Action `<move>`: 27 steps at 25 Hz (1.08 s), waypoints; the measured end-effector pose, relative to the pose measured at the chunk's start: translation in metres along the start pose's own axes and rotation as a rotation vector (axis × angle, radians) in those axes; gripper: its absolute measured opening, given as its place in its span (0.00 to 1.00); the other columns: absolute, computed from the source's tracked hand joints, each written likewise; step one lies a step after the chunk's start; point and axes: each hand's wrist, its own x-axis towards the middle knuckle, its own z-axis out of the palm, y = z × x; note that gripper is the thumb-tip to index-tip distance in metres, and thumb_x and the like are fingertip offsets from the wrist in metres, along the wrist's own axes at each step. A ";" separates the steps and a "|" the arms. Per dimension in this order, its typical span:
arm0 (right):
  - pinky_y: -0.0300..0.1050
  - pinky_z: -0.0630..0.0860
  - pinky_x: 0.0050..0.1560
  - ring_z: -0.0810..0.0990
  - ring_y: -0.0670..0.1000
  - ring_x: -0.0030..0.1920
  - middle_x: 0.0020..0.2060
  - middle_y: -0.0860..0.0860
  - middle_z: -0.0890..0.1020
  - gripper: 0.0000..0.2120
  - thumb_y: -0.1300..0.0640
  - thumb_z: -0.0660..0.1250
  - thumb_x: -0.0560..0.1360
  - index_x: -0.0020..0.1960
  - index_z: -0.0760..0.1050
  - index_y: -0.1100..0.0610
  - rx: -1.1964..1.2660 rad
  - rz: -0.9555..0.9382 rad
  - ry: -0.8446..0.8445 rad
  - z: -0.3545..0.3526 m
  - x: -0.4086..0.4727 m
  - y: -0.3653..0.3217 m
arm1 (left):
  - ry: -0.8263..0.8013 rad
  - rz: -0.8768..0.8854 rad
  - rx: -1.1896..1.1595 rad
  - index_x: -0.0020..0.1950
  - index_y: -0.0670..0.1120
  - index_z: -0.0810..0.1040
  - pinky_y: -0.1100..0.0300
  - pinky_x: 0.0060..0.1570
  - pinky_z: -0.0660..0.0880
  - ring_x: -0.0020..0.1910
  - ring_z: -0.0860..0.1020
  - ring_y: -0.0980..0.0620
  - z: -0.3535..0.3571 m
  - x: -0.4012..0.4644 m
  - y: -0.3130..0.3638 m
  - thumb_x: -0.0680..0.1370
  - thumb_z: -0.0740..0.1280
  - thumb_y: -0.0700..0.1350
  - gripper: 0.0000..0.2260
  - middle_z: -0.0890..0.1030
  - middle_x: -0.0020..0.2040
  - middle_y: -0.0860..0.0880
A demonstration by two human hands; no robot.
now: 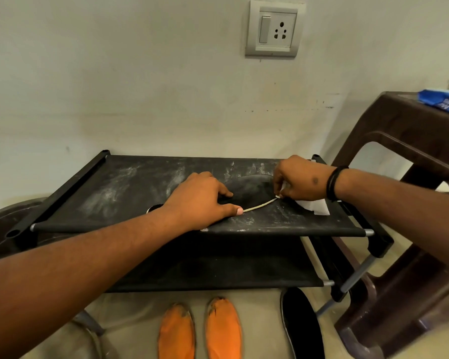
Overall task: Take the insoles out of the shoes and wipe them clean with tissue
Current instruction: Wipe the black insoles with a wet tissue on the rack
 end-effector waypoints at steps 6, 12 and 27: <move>0.37 0.72 0.39 0.80 0.52 0.44 0.39 0.47 0.79 0.07 0.66 0.70 0.71 0.43 0.77 0.54 0.130 0.039 0.223 0.007 0.003 0.004 | 0.015 0.008 0.009 0.64 0.59 0.81 0.49 0.59 0.76 0.60 0.75 0.48 0.001 0.000 -0.002 0.70 0.67 0.72 0.27 0.78 0.58 0.49; 0.34 0.72 0.38 0.79 0.48 0.42 0.40 0.48 0.81 0.06 0.64 0.73 0.70 0.44 0.79 0.56 0.240 0.001 0.206 0.011 0.002 -0.011 | 0.011 0.013 0.015 0.64 0.59 0.81 0.50 0.59 0.76 0.60 0.75 0.49 -0.001 0.001 0.000 0.70 0.66 0.72 0.28 0.79 0.58 0.49; 0.44 0.74 0.41 0.78 0.53 0.43 0.41 0.51 0.80 0.07 0.67 0.68 0.71 0.43 0.75 0.56 0.077 0.085 0.192 0.013 0.004 -0.029 | 0.061 0.034 0.000 0.64 0.56 0.82 0.53 0.58 0.76 0.59 0.75 0.50 -0.003 -0.005 0.004 0.71 0.69 0.69 0.27 0.79 0.57 0.49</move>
